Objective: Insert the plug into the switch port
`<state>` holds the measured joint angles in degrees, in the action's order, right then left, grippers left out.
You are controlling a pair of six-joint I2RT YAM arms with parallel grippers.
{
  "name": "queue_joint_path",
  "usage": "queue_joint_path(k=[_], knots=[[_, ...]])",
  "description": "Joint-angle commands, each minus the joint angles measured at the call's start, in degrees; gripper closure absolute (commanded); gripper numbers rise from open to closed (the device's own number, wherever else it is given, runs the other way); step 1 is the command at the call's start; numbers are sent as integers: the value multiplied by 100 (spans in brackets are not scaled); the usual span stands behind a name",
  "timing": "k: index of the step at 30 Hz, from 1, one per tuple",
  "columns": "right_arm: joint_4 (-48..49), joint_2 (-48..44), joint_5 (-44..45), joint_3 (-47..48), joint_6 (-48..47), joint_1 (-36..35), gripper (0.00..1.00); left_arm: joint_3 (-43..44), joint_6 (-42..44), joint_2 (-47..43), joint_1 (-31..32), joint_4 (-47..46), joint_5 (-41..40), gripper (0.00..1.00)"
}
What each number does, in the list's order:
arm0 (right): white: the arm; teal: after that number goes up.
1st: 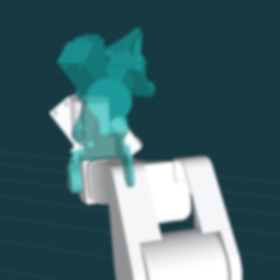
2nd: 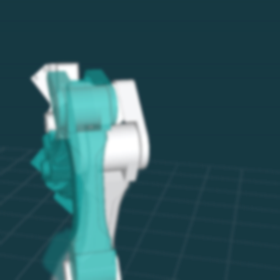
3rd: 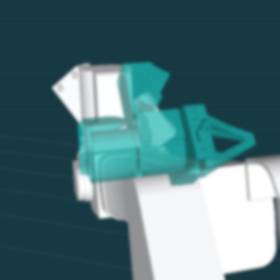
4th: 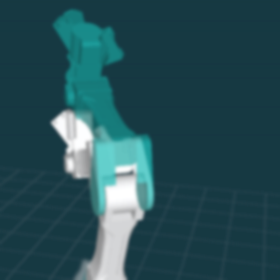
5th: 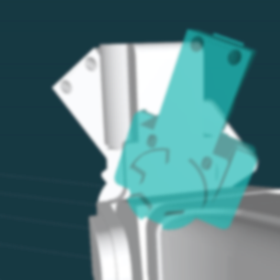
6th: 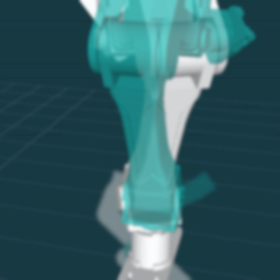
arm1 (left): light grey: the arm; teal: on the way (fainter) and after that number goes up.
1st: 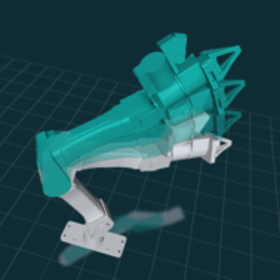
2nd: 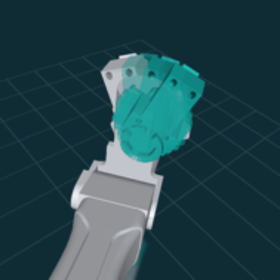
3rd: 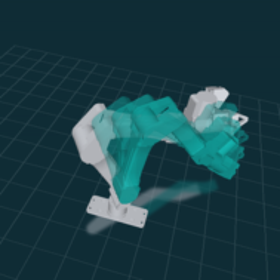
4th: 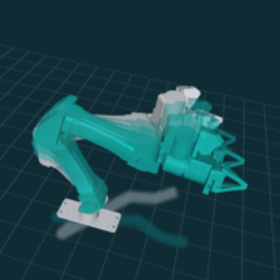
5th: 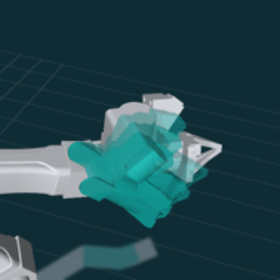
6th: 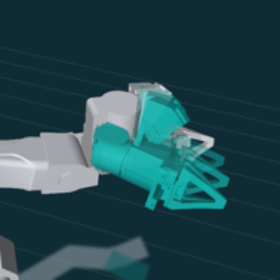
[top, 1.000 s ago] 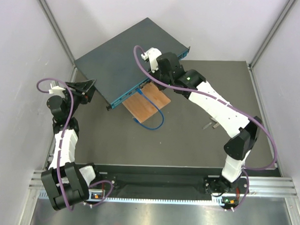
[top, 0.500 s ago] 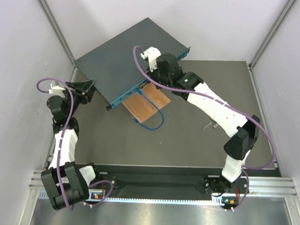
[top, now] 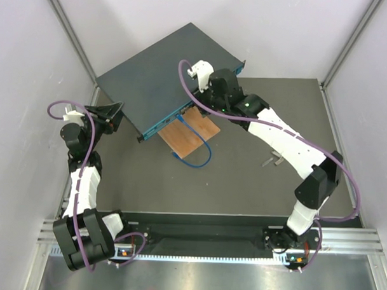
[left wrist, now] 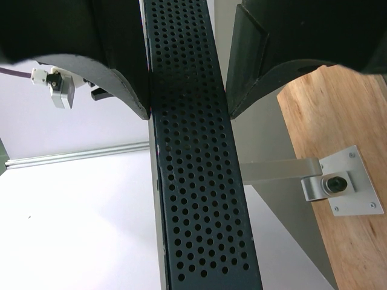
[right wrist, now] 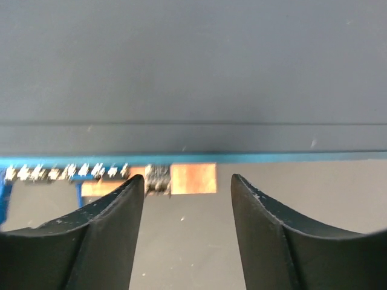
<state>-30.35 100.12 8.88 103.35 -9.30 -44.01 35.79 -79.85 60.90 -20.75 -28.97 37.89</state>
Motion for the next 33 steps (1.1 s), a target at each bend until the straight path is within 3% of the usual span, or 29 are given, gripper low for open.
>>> queue_joint_path(k=[1, 7, 20, 33], knots=[[118, -527, -711, -139, -10, 94, 41, 95, 576, 132, 230, 181, 157, 100], [-322, -826, -1187, -447, -142, 208, 34, 121, 603, 132, 230, 181, 166, 100], [-630, -450, -1099, 159, 51, 437, 68, 182, 629, 150, 230, 190, 175, 100], [-463, -10, -1135, 660, 306, 437, 73, 191, 646, 132, 230, 190, 166, 100]])
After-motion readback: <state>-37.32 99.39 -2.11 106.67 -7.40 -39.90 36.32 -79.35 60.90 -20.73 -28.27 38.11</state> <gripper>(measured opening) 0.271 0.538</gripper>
